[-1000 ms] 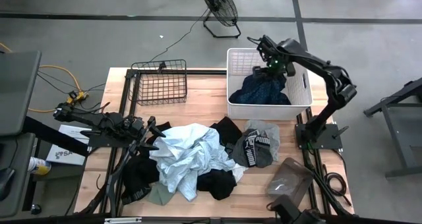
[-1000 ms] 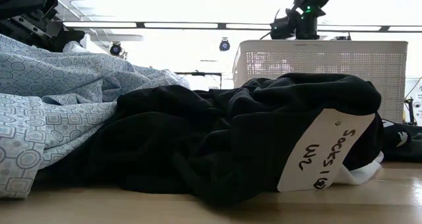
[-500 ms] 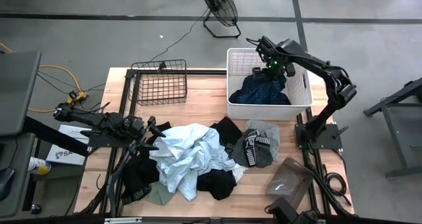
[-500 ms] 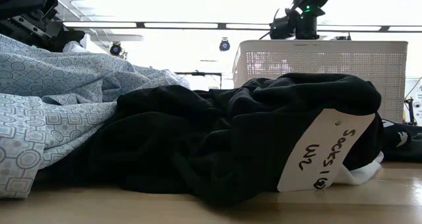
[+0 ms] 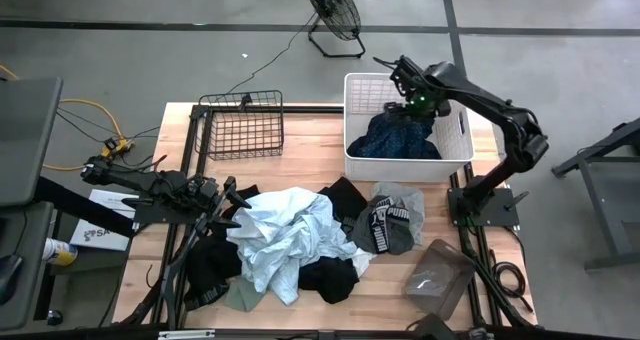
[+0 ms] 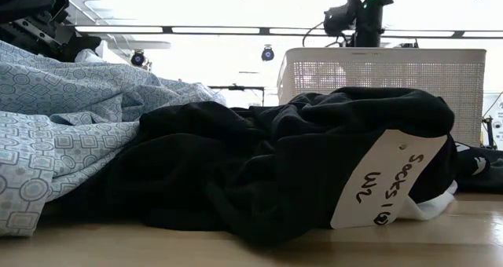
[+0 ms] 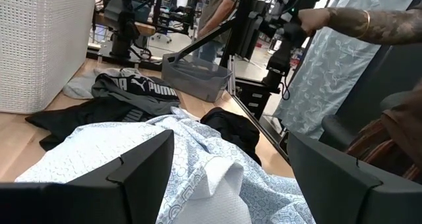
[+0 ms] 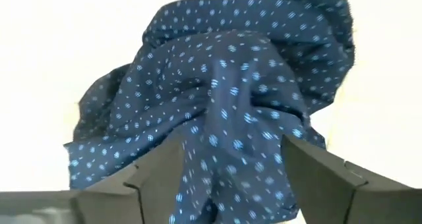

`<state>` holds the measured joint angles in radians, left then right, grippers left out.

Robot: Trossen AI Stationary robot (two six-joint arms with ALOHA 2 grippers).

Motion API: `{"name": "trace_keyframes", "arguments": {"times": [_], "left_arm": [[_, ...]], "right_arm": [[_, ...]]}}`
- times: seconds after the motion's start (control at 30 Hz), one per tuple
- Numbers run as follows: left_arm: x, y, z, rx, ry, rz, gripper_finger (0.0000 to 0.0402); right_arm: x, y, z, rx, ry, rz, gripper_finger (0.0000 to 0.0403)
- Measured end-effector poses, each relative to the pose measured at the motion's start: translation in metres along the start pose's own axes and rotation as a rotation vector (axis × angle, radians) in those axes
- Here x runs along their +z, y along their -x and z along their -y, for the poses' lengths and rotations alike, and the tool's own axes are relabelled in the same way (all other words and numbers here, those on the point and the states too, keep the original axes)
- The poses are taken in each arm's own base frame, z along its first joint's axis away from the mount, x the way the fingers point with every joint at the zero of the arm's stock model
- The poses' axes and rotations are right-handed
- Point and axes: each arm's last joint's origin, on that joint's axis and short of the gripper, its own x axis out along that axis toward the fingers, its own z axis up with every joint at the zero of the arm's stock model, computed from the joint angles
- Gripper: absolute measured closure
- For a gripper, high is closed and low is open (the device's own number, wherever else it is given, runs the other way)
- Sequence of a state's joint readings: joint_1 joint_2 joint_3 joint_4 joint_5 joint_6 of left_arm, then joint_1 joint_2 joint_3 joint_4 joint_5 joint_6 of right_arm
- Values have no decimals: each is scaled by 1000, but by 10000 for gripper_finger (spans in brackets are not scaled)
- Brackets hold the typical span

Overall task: Pick & Place Cloths
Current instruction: Put the dark blue patterned shirt into the white bin, then put the white patterned shirt into the white bin

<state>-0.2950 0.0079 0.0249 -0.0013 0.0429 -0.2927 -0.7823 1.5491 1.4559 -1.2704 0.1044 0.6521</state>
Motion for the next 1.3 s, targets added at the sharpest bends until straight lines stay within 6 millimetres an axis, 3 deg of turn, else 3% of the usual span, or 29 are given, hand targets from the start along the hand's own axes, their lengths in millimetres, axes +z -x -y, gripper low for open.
{"name": "trace_keyframes", "arguments": {"times": [0.2, 0.6, 1.0, 1.13, 1.23, 1.3], "left_arm": [[4, 0, 0, 9, 51, 42, 112], [9, 0, 2, 2, 99, 104, 112], [26, 4, 0, 164, 142, 336, 112], [31, 6, 1, 158, 173, 399, 112], [35, 7, -2, 256, 276, 449, 112], [39, 7, 0, 272, 245, 444, 112]], "right_arm": [[-17, 35, 13, 68, 0, 83, 142], [-71, 101, 41, 220, 27, 261, 144], [-116, 132, 56, 336, 100, 349, 144], [-125, 137, 57, 349, 126, 381, 144], [-129, 138, 54, 356, 157, 388, 144], [-132, 139, 52, 363, 179, 389, 144]]}}
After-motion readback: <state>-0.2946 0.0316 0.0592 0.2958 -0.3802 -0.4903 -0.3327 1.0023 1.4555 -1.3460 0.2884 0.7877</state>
